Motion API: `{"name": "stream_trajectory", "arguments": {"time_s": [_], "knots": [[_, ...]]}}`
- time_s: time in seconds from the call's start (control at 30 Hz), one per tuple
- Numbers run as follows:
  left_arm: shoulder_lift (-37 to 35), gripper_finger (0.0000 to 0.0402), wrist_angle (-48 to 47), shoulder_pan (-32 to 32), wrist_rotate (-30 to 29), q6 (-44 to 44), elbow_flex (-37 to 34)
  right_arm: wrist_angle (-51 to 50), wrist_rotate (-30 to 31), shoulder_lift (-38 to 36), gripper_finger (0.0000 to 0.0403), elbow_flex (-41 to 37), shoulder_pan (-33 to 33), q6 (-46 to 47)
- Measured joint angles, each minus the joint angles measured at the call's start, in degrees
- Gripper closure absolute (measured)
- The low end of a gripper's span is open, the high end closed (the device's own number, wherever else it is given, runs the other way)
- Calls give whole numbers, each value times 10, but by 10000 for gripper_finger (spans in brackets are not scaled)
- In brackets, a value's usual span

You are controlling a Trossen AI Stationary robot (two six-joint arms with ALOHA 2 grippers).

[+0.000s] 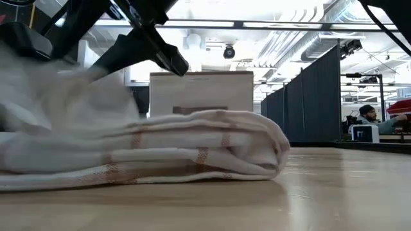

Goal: Fold towel
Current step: Fold the white squared towel

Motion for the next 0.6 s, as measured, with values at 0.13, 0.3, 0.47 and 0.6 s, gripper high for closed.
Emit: {"name": "stream_trajectory", "arguments": {"time_s": [0.13, 0.3, 0.47, 0.6], "knots": [[-29, 401, -44, -1, 4, 4, 0, -51, 5, 0, 217, 36, 3, -24], [-112, 401, -189, -6, 4, -59, -1, -136, 34, -15, 225, 69, 22, -44], [-207, 401, -335, -34, -32, -134, 8, -179, 63, -53, 289, 44, 53, -53], [-236, 401, -296, -56, -102, -104, 29, -212, 113, -56, 383, 42, 90, -62]]}}
